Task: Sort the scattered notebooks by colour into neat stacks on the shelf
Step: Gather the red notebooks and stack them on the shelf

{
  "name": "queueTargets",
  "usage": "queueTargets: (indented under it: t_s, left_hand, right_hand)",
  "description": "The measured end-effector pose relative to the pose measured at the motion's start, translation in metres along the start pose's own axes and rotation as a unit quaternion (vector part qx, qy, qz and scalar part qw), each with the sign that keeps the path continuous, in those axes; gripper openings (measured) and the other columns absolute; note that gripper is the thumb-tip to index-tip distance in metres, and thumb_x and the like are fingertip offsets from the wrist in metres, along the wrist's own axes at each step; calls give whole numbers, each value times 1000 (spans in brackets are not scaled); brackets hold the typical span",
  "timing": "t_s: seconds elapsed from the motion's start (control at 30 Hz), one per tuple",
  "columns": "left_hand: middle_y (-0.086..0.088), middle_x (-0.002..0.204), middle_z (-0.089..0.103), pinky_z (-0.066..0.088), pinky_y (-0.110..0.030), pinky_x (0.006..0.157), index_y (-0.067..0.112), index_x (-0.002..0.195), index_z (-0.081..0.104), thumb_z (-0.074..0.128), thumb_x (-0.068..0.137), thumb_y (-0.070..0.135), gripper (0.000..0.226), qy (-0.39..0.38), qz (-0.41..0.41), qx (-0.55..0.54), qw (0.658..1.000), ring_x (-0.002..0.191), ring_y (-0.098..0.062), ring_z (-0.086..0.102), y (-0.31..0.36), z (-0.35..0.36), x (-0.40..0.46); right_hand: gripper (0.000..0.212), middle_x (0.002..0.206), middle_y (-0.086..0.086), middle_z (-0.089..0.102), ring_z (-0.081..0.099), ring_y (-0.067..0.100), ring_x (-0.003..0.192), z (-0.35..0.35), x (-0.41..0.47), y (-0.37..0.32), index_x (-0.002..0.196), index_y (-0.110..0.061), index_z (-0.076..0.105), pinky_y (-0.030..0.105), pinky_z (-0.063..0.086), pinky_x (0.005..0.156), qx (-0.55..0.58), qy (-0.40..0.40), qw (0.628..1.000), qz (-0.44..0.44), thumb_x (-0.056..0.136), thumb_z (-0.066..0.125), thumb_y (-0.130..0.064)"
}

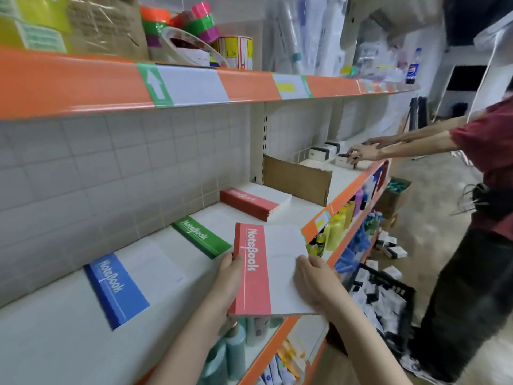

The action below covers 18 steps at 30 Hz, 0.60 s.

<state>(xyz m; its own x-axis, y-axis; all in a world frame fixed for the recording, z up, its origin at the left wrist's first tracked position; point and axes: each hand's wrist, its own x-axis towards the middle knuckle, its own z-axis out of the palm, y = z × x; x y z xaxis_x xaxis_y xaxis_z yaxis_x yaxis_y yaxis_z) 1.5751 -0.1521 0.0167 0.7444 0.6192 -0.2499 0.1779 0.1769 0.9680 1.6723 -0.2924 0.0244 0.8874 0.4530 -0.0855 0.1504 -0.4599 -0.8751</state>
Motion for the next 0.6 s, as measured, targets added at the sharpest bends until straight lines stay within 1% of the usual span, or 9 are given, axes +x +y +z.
queueTargets:
  t_s: [0.07, 0.13, 0.2, 0.27, 0.33, 0.4, 0.5, 0.6]
  left_hand:
    - [-4, 90, 71, 50, -23, 54, 17, 117, 55, 45, 99, 38, 29, 12, 5, 1, 1000, 72, -16, 70, 4, 5, 16]
    - [-5, 92, 71, 51, -27, 60, 16, 115, 56, 46, 99, 39, 30, 23, 8, 3, 1000, 78, -19, 70, 6, 9, 30]
    - [-6, 91, 72, 53, -29, 65, 15, 111, 57, 48, 97, 40, 30, 41, 13, 3, 999, 79, -21, 70, 8, 13, 43]
    - [-3, 87, 73, 54, -31, 66, 18, 107, 59, 48, 97, 40, 26, 60, 17, 1, 998, 77, -20, 71, 9, 18, 54]
    - [-1, 84, 73, 53, -30, 65, 20, 104, 58, 48, 97, 40, 24, 76, 21, -1, 997, 75, -19, 71, 11, 21, 65]
    - [-1, 87, 73, 53, -29, 63, 21, 105, 57, 47, 97, 43, 25, 92, 24, 3, 995, 75, -18, 71, 13, 25, 77]
    - [-4, 93, 71, 54, -30, 66, 20, 111, 56, 43, 99, 41, 28, 117, 27, 10, 993, 81, -20, 70, 21, 31, 95]
    - [0, 94, 71, 52, -26, 61, 24, 115, 54, 40, 100, 43, 27, 142, 28, -3, 989, 80, -16, 70, 28, 40, 116]
  right_hand:
    - [23, 84, 8, 40, 38, 17, 73, -3, 21, -1, 87, -10, 42, 31, 27, 59, -14, -14, 1000, -8, 99, 34, -28]
    - [26, 88, 9, 45, 43, 20, 79, -4, 41, -1, 91, -7, 47, 32, 30, 65, 0, -28, 1000, -14, 100, 34, -28]
    - [28, 87, 8, 48, 45, 20, 80, -4, 58, 0, 91, -6, 49, 32, 33, 69, 25, -39, 999, -17, 100, 35, -28]
    - [27, 83, 5, 46, 44, 17, 76, -5, 75, 1, 86, -10, 47, 31, 33, 66, 27, -49, 998, -25, 99, 35, -30]
    - [28, 77, 2, 43, 40, 13, 69, -6, 92, 0, 80, -14, 44, 27, 30, 59, 13, -56, 998, -37, 99, 35, -31]
    - [30, 73, 0, 39, 37, 13, 65, -6, 109, 0, 74, -15, 39, 28, 28, 56, 7, -66, 996, -52, 99, 35, -31]
    - [29, 71, 1, 36, 36, 15, 65, -6, 139, -3, 73, -15, 37, 29, 27, 56, 16, -86, 994, -69, 98, 35, -29]
    - [27, 72, 2, 37, 37, 16, 66, -6, 177, -8, 77, -13, 39, 29, 28, 56, 14, -116, 989, -87, 99, 35, -29]
